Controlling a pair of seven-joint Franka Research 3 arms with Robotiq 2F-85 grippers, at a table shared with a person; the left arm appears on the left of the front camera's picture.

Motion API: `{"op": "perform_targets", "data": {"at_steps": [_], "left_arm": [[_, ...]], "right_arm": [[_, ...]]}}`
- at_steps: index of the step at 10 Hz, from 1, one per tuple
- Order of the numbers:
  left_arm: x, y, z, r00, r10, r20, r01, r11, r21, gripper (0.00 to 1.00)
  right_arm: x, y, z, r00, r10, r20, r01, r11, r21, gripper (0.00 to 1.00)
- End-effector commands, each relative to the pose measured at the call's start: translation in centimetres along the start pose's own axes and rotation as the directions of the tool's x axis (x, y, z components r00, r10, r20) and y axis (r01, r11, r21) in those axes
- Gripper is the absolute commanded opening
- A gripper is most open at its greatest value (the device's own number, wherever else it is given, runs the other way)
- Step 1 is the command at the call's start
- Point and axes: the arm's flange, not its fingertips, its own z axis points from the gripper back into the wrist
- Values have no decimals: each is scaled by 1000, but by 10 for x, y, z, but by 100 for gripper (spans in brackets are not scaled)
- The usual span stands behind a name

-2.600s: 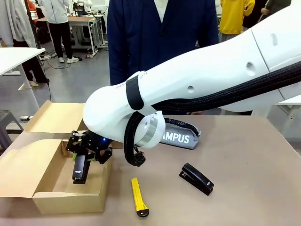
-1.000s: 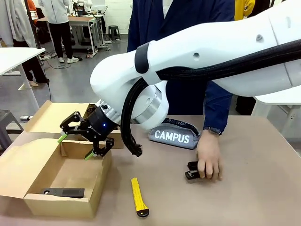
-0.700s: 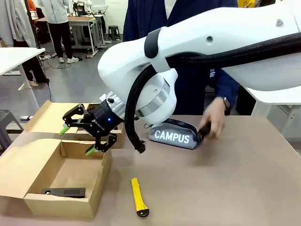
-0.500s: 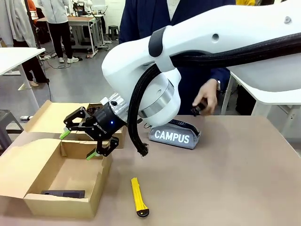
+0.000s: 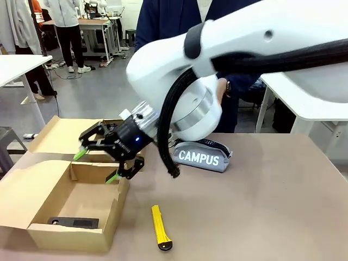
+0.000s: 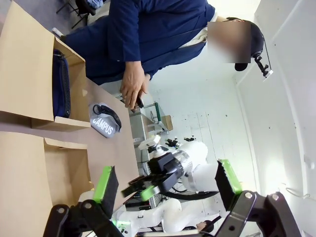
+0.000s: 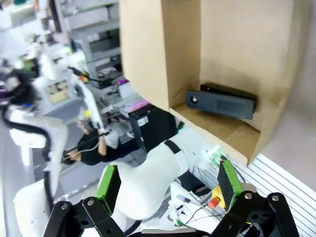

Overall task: Place items inside the box.
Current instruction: Pick up a Pencil pouch or Stapler and place it inside the Mailer Box closest to the robot.

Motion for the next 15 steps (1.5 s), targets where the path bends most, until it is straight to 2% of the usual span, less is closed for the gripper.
{"op": "perform_targets", "data": {"at_steps": [1,3,5,7,8,9,10,11,12,13,14,15], "left_arm": [[-1,-2,0,1000,-11,-1,11,1000,-10,100],[-1,-2,0,1000,-11,-1,11,1000,-10,100],[-1,-2,0,1000,-11,-1,11,1000,-10,100],[-1,-2,0,1000,-11,-1,11,1000,-10,100],[-1,-2,0,1000,-11,-1,11,1000,-10,100],[-1,-2,0,1000,-11,-1,11,1000,-10,100],[-1,-2,0,1000,-11,-1,11,1000,-10,100],[-1,-2,0,1000,-11,-1,11,1000,-10,100],[-1,-2,0,1000,-11,-1,11,1000,-10,100],[-1,-2,0,1000,-11,-1,11,1000,-10,100],[-1,-2,0,1000,-11,-1,11,1000,-10,100],[-1,-2,0,1000,-11,-1,11,1000,-10,100]], "right_arm": [[-27,-39,115,997,-38,63,25,982,187,100],[-57,-87,213,978,-143,155,70,914,401,100],[-89,-154,294,931,-244,270,57,830,555,100],[-121,-230,343,909,-304,287,50,760,648,100],[-140,-273,349,905,-300,303,46,775,630,100],[-160,-304,344,921,-244,305,14,802,598,100],[-176,-326,337,934,-211,289,11,823,568,100],[-191,-347,327,931,-238,277,53,837,544,100],[-203,-359,316,936,-277,217,133,850,510,100],[-218,-368,303,918,-374,129,291,859,421,100],[-228,-368,296,919,-386,81,336,873,354,100],[-227,-358,286,930,-355,98,312,900,305,100]]}}
